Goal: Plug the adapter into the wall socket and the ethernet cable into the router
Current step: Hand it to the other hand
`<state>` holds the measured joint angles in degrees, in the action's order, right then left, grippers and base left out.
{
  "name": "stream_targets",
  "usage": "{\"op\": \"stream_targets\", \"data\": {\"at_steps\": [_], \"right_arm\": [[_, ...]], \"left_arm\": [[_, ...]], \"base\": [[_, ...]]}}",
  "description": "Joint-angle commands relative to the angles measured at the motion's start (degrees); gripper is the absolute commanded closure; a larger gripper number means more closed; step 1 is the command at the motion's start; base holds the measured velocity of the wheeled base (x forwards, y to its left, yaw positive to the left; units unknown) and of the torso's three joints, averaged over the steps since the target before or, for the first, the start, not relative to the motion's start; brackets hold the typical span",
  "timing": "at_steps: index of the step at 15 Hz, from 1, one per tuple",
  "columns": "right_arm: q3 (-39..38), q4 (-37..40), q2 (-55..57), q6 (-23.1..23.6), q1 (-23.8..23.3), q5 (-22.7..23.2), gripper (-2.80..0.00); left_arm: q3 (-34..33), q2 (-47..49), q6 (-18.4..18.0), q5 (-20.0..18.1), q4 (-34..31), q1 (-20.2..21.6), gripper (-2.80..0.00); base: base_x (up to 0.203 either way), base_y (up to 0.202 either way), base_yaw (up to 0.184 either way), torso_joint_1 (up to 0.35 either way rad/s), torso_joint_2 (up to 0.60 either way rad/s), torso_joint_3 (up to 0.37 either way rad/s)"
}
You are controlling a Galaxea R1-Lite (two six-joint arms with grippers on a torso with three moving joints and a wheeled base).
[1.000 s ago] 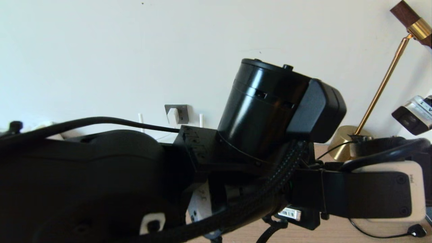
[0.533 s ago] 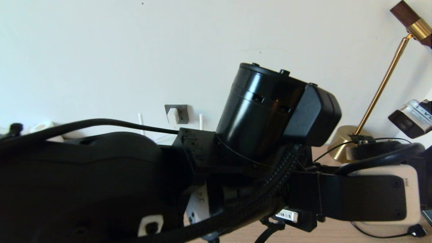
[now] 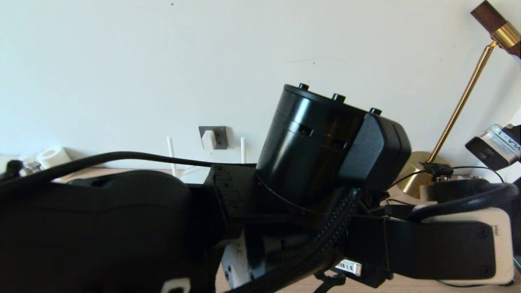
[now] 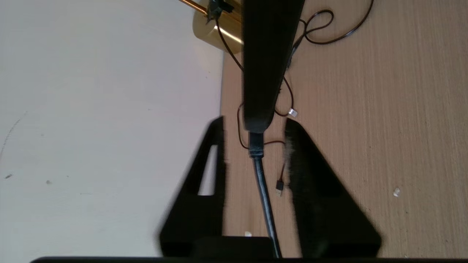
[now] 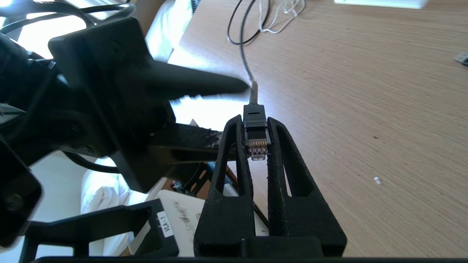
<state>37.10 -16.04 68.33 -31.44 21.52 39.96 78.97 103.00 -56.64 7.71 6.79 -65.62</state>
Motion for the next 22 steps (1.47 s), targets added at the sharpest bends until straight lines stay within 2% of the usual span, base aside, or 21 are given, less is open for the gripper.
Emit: {"op": "stream_targets", "data": {"at_steps": [1, 4, 5, 6, 7, 8, 10, 12, 15, 18, 19, 22], "right_arm": [[-0.2, -0.1, -0.3, -0.3, -0.1, -0.2, 0.0], [-0.4, -0.1, -0.8, -2.0, -0.2, -3.4, 0.0], [0.1, -0.2, -0.9, -5.0, -0.2, -3.7, 0.0], [0.9, -0.5, -0.9, -9.5, -0.2, -3.7, 0.0], [2.2, -1.3, -1.0, -15.9, -0.2, -3.6, 0.0], [3.6, -2.7, -0.9, -22.5, -0.2, -3.3, 0.0], [5.9, -6.6, 0.1, -34.9, -0.2, -1.5, 0.0], [7.4, -9.9, 3.0, -42.1, -0.2, 0.7, 0.0], [10.1, -10.5, 5.8, -51.8, -0.2, 1.7, 0.0], [11.2, -10.7, 7.4, -59.2, -0.2, 7.4, 0.0], [11.7, -10.9, 7.5, -60.0, -0.2, 8.5, 0.0], [12.7, -10.9, 7.5, -61.3, -0.6, 14.0, 0.0]], "left_arm": [[-0.5, -1.3, -0.4, 0.2, 1.3, 0.1, -2.8], [-6.2, -7.8, -1.1, 0.3, 2.7, 0.7, -2.8], [-8.0, -10.8, -1.5, 0.3, 2.9, 1.4, -2.8], [-9.7, -13.6, -2.0, 0.1, 3.1, 2.6, -2.8], [-11.8, -15.9, -2.9, -1.0, 3.5, 5.0, -2.8], [-14.3, -17.3, -4.3, -3.4, 4.9, 7.7, -2.8], [-19.0, -17.8, -6.6, -9.6, 15.2, 10.7, -2.8], [-23.4, -17.4, -7.6, -15.4, 24.7, 11.4, -2.8], [-25.2, -16.1, -11.0, -19.3, 30.5, 11.5, -2.8], [-24.8, -12.4, -12.1, -26.1, 36.6, 11.5, -2.8], [-25.1, -11.6, -13.2, -28.0, 37.7, 11.5, -2.8], [-28.8, -11.4, -13.7, -29.1, 38.0, 12.2, -2.8]], "base": [[0.0, 0.0, 0.0, 0.0, 0.0, 0.0], [0.0, 0.0, 0.0, 0.0, 0.0, 0.0], [0.0, 0.0, 0.0, 0.0, 0.0, 0.0], [0.0, 0.0, 0.0, 0.0, 0.0, 0.0], [0.0, 0.0, 0.0, 0.0, 0.0, 0.0], [0.0, 0.0, 0.0, 0.0, 0.0, 0.0], [0.0, 0.0, 0.0, 0.0, 0.0, 0.0], [0.0, 0.0, 0.0, 0.0, 0.0, 0.0], [0.0, 0.0, 0.0, 0.0, 0.0, 0.0], [0.0, 0.0, 0.0, 0.0, 0.0, 0.0], [0.0, 0.0, 0.0, 0.0, 0.0, 0.0], [0.0, 0.0, 0.0, 0.0, 0.0, 0.0]]}}
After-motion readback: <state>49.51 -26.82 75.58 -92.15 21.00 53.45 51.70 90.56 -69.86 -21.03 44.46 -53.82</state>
